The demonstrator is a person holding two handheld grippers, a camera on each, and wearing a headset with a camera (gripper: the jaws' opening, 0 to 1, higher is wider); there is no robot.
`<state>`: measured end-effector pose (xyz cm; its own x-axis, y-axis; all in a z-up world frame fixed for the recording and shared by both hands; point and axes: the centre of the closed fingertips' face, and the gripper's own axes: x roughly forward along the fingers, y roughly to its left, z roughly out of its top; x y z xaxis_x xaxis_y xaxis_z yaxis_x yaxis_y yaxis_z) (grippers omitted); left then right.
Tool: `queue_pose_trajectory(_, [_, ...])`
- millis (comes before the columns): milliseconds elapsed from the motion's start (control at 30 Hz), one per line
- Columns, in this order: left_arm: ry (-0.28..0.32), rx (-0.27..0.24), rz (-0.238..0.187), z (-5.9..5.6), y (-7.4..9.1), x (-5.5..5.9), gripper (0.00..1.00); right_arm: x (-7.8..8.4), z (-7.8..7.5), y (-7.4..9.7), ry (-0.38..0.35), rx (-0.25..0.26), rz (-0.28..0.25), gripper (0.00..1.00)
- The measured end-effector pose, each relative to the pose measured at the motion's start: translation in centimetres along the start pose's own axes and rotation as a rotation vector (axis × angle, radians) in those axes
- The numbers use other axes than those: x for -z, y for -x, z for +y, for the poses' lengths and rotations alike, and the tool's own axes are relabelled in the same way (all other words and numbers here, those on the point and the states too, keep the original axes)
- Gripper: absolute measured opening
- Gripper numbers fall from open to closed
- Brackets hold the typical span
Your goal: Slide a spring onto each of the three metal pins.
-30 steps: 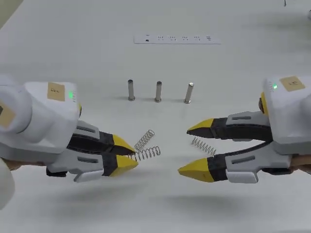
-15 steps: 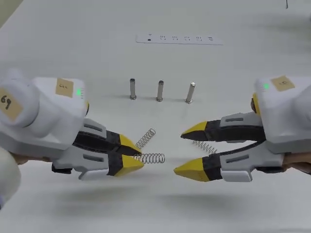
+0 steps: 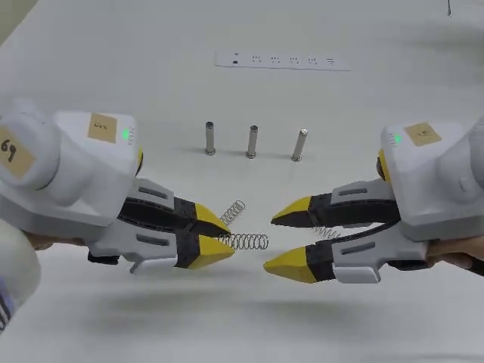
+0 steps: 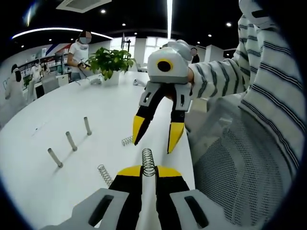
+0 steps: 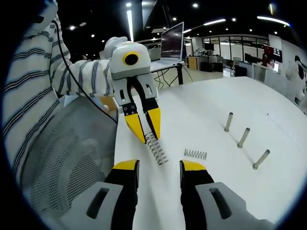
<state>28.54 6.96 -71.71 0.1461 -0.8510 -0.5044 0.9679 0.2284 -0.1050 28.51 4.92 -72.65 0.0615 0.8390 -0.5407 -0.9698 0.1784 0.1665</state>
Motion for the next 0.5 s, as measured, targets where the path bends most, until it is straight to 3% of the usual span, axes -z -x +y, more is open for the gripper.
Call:
queue_pose_trajectory(167, [0.017, 0.005, -0.035, -0.1, 0.2, -0.8, 0.01, -0.1, 0.1, -0.2, 0.011, -0.015, 0.005, 0.27])
queue_pose_trajectory(500, [-0.003, 0.016, -0.037, -0.2, 0.2, -1.3, 0.01, 0.3, 0.2, -0.3, 0.020, -0.026, 0.029, 0.21])
